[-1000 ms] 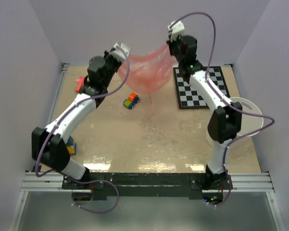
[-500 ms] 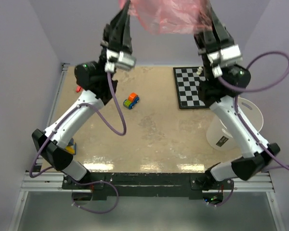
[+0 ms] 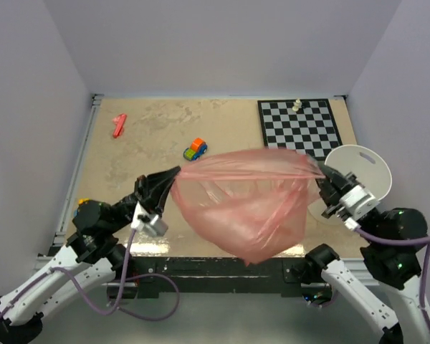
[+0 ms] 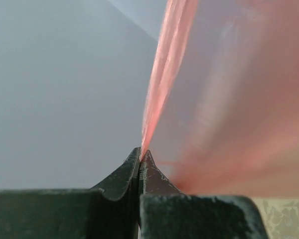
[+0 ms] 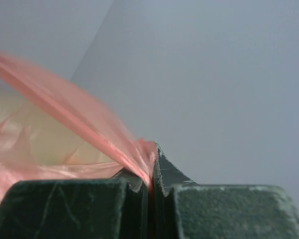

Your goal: Put the trash bags into the trash bin

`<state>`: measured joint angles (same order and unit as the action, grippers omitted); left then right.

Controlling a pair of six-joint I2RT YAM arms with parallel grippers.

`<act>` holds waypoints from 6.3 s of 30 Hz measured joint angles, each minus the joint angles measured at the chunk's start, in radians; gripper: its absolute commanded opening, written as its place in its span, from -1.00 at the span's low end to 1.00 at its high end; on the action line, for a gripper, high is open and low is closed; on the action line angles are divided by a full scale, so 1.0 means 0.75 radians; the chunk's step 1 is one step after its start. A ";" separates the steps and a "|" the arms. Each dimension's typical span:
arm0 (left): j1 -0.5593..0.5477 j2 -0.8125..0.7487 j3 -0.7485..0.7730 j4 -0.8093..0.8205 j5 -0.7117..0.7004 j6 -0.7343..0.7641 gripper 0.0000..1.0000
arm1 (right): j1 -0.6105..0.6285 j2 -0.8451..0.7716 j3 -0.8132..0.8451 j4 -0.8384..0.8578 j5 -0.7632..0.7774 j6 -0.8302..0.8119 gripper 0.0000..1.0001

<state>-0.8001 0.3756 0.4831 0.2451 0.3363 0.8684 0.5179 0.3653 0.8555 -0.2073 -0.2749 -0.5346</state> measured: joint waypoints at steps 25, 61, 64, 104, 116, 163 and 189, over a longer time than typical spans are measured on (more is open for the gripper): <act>0.667 2.242 2.462 -0.144 -0.525 -0.645 -1.00 | -0.239 2.525 2.307 0.536 0.499 0.194 -1.00; 0.083 0.384 0.141 -0.397 -0.430 -0.074 -1.00 | 0.060 0.732 0.077 0.046 0.240 -0.059 -0.27; 0.083 0.410 0.150 -0.217 -0.588 -0.120 -1.00 | 0.060 0.739 0.153 -0.046 0.281 -0.025 -0.59; 0.540 1.627 1.432 0.701 -0.466 0.012 -1.00 | -0.434 0.926 0.702 -1.087 0.620 0.349 0.57; 0.540 1.621 1.408 0.719 -0.510 0.019 -1.00 | -0.531 1.085 0.532 -1.191 0.481 0.259 -1.00; 0.458 1.912 2.348 0.397 -0.631 -0.686 -1.00 | 0.321 1.361 1.775 -0.757 0.046 -0.230 0.82; 0.393 1.638 1.908 0.390 -0.297 -0.761 -1.00 | -0.224 1.598 1.597 -0.375 0.312 0.160 0.97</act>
<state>-0.5056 1.6039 1.9144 0.5377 0.1135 0.2974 0.3496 1.5635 2.0529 -0.4885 -0.0406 -0.4145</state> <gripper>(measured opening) 0.010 0.985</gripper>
